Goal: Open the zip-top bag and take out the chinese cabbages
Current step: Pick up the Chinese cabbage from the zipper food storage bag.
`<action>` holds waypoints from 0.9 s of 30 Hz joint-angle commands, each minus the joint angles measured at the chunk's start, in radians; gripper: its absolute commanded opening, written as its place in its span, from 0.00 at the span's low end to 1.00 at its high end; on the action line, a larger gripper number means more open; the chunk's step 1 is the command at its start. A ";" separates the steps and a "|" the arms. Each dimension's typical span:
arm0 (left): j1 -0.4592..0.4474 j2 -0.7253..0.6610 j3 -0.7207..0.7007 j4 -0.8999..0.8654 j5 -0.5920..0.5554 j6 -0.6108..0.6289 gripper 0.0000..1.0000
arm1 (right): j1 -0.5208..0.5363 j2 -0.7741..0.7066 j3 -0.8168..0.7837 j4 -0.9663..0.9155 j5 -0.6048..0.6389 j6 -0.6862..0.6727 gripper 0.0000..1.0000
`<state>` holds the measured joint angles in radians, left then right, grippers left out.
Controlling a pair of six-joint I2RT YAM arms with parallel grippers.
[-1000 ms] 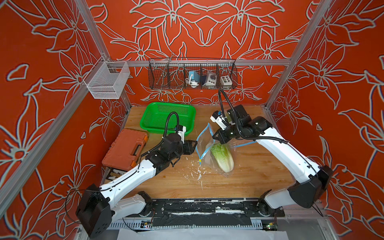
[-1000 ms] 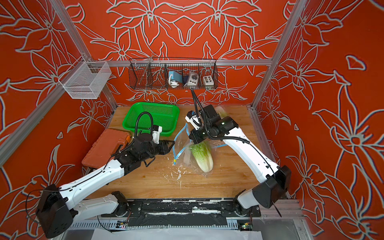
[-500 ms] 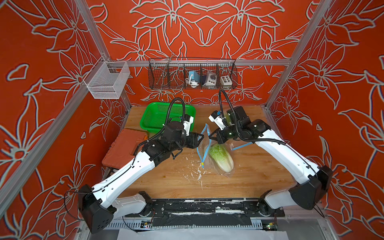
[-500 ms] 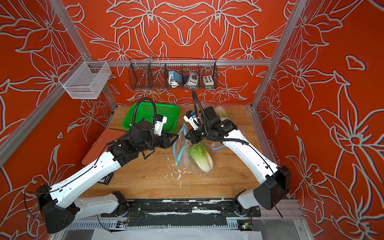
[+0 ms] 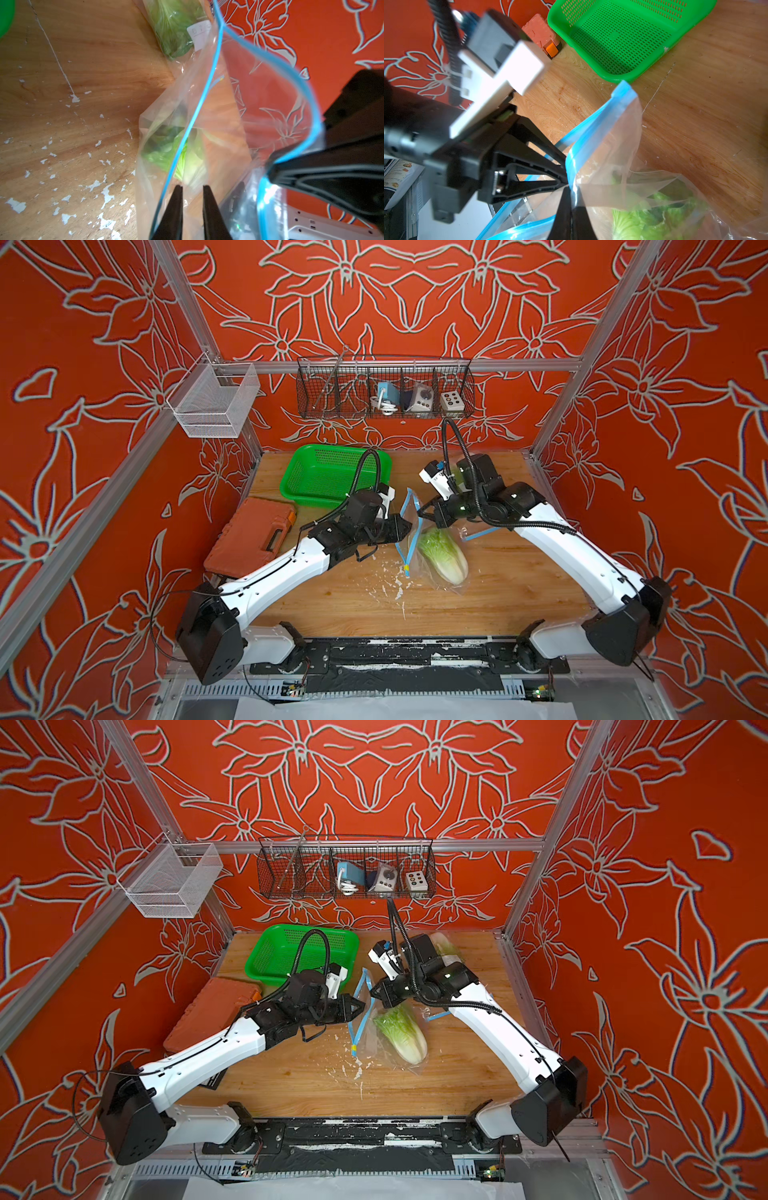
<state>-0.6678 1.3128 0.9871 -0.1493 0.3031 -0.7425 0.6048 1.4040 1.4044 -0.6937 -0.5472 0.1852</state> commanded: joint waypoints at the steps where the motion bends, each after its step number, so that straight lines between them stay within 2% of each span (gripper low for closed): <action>1: -0.003 0.023 -0.014 0.072 0.027 -0.057 0.12 | -0.004 -0.013 -0.021 0.050 -0.037 0.017 0.00; 5: -0.003 0.057 -0.008 0.085 0.017 -0.084 0.08 | -0.003 0.001 -0.034 0.073 -0.069 0.023 0.00; 10: -0.004 0.095 -0.007 0.139 0.071 -0.126 0.13 | -0.002 0.006 -0.054 0.121 -0.125 0.033 0.00; 19: -0.007 0.146 -0.079 0.164 0.078 -0.105 0.12 | 0.000 0.006 -0.093 0.204 -0.167 0.077 0.00; 20: -0.006 0.148 -0.093 0.166 0.071 -0.104 0.12 | 0.000 0.000 -0.101 0.213 -0.156 0.085 0.05; 21: -0.005 0.150 -0.105 0.171 0.070 -0.102 0.12 | 0.000 -0.007 -0.109 0.218 -0.143 0.091 0.15; 23: -0.002 0.160 -0.136 0.182 0.071 -0.101 0.12 | -0.004 -0.037 -0.139 0.225 -0.104 0.100 0.43; 24: 0.000 0.165 -0.150 0.188 0.074 -0.101 0.12 | -0.008 -0.064 -0.162 0.234 -0.085 0.111 0.51; 27: 0.007 0.172 -0.205 0.235 0.097 -0.114 0.12 | -0.033 -0.178 -0.290 0.293 -0.004 0.170 0.64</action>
<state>-0.6674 1.4696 0.8200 0.0368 0.3801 -0.8524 0.5953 1.3293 1.1862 -0.4629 -0.6304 0.3065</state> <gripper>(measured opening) 0.118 0.623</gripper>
